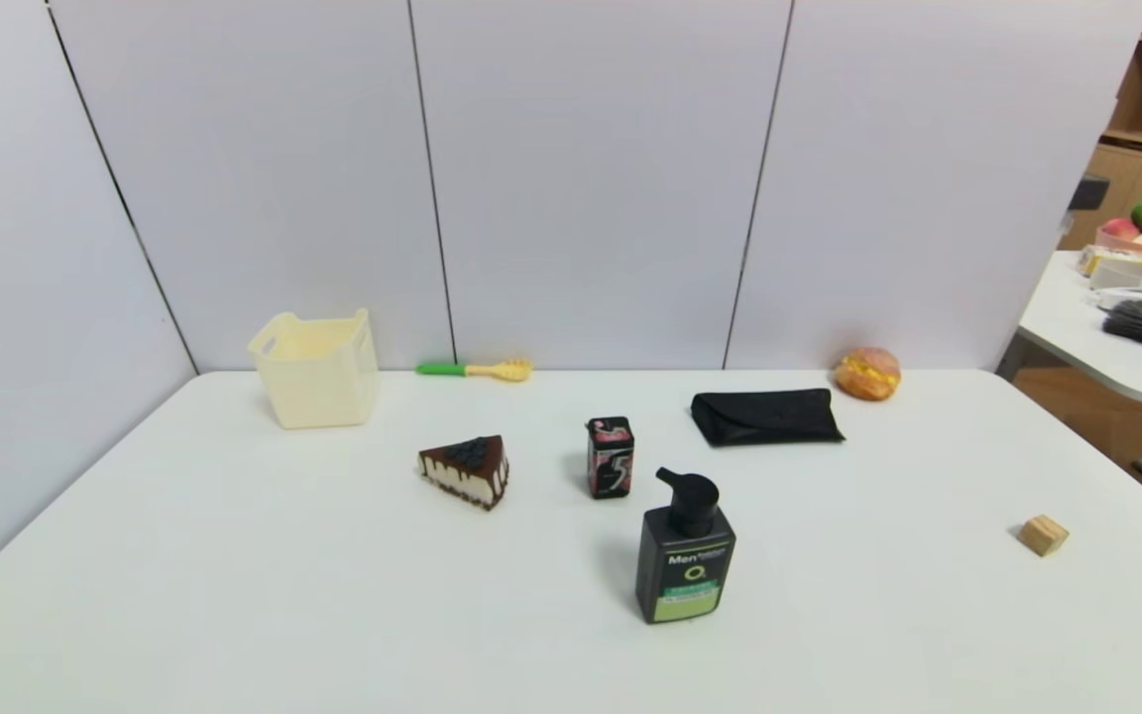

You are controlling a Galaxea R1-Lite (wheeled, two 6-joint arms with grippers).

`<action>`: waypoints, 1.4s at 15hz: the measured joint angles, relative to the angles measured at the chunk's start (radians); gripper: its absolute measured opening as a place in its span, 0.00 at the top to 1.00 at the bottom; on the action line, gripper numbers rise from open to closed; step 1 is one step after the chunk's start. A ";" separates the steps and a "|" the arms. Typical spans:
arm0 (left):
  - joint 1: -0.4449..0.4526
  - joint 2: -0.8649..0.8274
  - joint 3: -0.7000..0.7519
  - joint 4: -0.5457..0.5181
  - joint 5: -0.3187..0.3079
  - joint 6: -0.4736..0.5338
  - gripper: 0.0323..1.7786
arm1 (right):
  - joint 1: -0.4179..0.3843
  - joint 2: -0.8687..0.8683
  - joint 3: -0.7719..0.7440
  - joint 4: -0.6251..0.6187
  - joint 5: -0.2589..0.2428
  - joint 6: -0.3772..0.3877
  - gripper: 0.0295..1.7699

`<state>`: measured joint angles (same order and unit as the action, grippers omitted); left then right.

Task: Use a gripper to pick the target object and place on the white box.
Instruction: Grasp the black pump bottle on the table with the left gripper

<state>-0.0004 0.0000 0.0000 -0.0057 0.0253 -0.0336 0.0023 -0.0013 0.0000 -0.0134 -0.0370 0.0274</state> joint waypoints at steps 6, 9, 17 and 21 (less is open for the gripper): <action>0.000 0.000 0.000 0.000 0.000 0.000 0.05 | 0.000 0.000 0.000 0.000 0.001 0.000 0.04; 0.000 0.000 0.000 0.000 0.000 -0.007 0.05 | 0.000 0.000 0.000 0.000 0.000 0.000 0.04; 0.000 0.000 0.000 0.002 0.002 -0.008 0.05 | 0.000 0.000 0.000 0.000 0.000 0.000 0.04; 0.000 0.035 -0.041 0.017 -0.002 0.018 0.05 | 0.000 0.000 0.000 0.000 0.001 0.000 0.04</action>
<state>0.0000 0.0349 -0.0413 0.0109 0.0230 -0.0157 0.0023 -0.0013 0.0000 -0.0130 -0.0364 0.0274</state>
